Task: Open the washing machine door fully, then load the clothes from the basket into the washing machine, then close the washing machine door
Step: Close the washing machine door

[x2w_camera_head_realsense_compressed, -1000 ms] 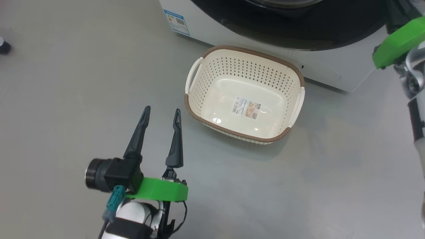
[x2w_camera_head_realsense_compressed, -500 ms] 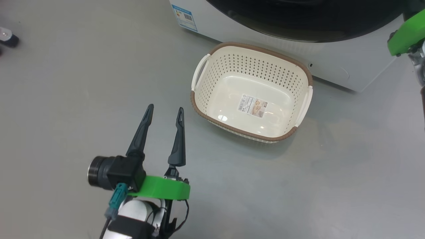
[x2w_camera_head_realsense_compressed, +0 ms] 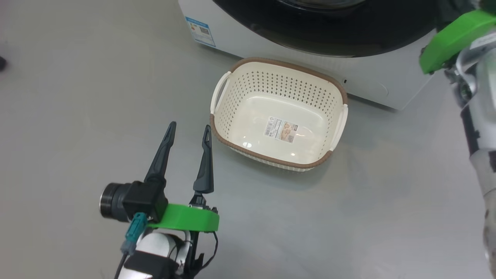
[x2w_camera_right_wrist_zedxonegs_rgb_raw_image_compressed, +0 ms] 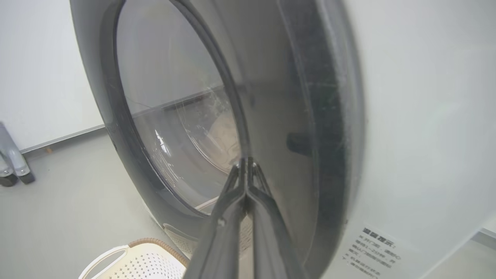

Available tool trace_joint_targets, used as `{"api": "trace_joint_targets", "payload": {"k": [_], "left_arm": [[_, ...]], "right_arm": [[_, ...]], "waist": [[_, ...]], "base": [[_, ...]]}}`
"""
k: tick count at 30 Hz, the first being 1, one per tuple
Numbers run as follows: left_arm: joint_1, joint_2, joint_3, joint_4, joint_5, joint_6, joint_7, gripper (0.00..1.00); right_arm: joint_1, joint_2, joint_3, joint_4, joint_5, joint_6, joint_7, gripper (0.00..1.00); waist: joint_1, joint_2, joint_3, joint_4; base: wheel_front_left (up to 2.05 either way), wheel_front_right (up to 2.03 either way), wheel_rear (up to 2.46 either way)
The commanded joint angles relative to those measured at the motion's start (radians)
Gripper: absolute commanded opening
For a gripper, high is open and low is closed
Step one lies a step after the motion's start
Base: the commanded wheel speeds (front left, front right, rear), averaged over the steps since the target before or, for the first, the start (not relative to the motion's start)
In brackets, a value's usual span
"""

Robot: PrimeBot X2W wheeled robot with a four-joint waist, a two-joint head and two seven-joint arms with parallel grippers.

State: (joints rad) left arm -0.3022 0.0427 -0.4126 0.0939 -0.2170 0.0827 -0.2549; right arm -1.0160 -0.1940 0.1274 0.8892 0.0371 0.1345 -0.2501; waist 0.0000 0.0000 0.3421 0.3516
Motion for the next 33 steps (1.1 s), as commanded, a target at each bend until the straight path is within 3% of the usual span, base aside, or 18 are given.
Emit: {"api": "trace_joint_targets", "payload": {"k": [1,9,19,23,26,28,33], "left_arm": [[-0.014,0.008,0.041,-0.027,0.012,0.003,-0.007,1.0],[0.001,0.011,0.073,-0.007,0.031,-0.011,-0.007,1.0],[0.032,0.045,0.107,0.055,0.031,-0.034,-0.007,1.0],[0.043,0.059,0.114,0.078,0.025,-0.038,-0.007,1.0],[0.05,0.069,0.12,0.094,0.017,-0.04,-0.006,1.0],[0.055,0.074,0.123,0.103,0.013,-0.04,-0.005,1.0],[0.07,0.083,0.125,0.112,0.006,-0.038,0.001,1.0]], "right_arm": [[0.02,0.022,0.017,-0.038,0.009,-0.004,-0.01,0.0],[0.241,0.017,0.048,-0.293,0.079,-0.004,-0.011,0.0],[0.62,0.061,-0.067,-0.577,0.077,-0.004,-0.01,0.0],[0.719,0.092,-0.099,-0.644,0.067,-0.004,0.005,0.33],[0.776,0.111,-0.114,-0.677,0.065,-0.004,0.017,0.76],[0.809,0.121,-0.123,-0.693,0.063,-0.004,0.023,0.98],[0.868,0.135,-0.145,-0.723,0.064,-0.004,0.031,1.0]], "waist": [[0.0,0.0,-0.011,-0.014],[0.0,0.0,-0.055,-0.09],[0.0,0.0,-0.141,-0.202],[0.0,0.0,-0.171,-0.239],[0.0,0.0,-0.193,-0.265],[0.0,0.0,-0.209,-0.281],[0.0,0.0,-0.238,-0.307]], "base": [[0.0,0.0,0.0],[0.0,0.0,0.0],[0.0,0.0,0.0],[0.0,0.0,0.0],[0.0,0.0,0.0],[0.0,0.0,0.0],[0.0,0.0,0.0]]}}
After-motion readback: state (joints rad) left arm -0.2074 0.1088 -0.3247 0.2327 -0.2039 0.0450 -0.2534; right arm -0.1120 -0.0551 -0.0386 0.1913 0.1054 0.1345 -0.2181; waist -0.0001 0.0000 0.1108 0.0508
